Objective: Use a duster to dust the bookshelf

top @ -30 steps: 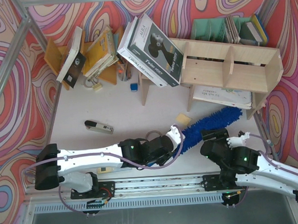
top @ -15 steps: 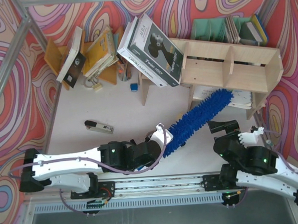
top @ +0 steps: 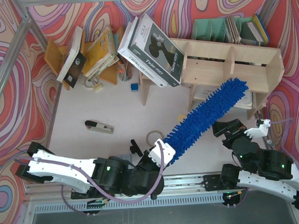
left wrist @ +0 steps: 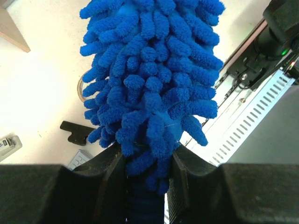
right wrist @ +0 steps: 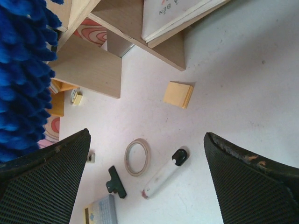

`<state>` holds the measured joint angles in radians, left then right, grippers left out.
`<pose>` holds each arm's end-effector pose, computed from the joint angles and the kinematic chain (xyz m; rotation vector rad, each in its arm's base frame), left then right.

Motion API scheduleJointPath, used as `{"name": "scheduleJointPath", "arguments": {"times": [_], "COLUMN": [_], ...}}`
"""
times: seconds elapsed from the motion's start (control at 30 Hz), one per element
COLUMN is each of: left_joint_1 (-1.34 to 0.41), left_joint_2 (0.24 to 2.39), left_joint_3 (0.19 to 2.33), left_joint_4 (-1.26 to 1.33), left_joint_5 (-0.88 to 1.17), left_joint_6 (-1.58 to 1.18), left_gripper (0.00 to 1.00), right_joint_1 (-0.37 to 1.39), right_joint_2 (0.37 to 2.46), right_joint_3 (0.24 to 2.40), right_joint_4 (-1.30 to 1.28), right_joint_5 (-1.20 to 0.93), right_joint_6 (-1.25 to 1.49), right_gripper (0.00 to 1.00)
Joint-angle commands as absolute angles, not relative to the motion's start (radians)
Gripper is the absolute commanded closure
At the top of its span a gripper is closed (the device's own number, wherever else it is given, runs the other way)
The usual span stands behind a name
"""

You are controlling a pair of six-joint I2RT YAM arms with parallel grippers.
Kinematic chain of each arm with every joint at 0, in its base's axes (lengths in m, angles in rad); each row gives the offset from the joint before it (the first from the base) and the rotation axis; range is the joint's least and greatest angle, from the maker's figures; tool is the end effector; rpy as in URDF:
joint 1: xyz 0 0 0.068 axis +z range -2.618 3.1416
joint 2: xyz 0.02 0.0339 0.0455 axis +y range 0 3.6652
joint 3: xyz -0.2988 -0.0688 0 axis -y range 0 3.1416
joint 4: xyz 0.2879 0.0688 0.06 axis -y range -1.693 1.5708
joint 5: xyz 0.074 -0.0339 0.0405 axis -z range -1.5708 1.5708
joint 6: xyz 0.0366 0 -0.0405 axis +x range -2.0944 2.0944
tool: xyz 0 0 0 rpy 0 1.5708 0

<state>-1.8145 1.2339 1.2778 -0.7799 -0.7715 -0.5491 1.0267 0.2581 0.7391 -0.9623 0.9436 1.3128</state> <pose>-0.0429 -0.2784 0.4008 0.9297 1.9027 -0.5342 0.0477 0.0216 0.3320 0.8130 1.7140 0.6500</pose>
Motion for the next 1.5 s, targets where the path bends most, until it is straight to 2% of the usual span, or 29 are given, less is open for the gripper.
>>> {"name": "scheduleJointPath", "arguments": {"times": [0.0, 0.33, 0.57, 0.97, 1.47], "left_joint_1": [-1.881, -1.883, -1.821, -1.714, -1.677], "left_joint_2": [1.274, 1.342, 1.348, 1.445, 1.357], "left_joint_3": [1.373, 1.504, 1.525, 1.721, 1.737], "left_joint_4": [-0.869, -0.849, -0.803, -1.006, -1.272], "left_joint_5": [-0.995, -1.234, -1.187, -1.208, -1.276], "left_joint_6": [-0.64, -0.616, -0.617, -0.725, -0.984], "left_gripper": [1.0, 1.0, 1.0, 1.0, 1.0], "right_joint_1": [1.026, 1.026, 1.026, 1.026, 1.026], "right_joint_2": [0.219, 0.176, 0.192, 0.257, 0.334], "right_joint_3": [0.715, 0.572, 0.527, 0.455, 0.427], "right_joint_4": [-0.88, -0.663, -0.64, -0.405, -0.28], "right_joint_5": [0.956, 0.851, 0.843, 0.711, 0.634], "right_joint_6": [1.094, 0.869, 0.787, 0.563, 0.463], "right_gripper": [0.06, 0.06, 0.06, 0.06, 0.05]}}
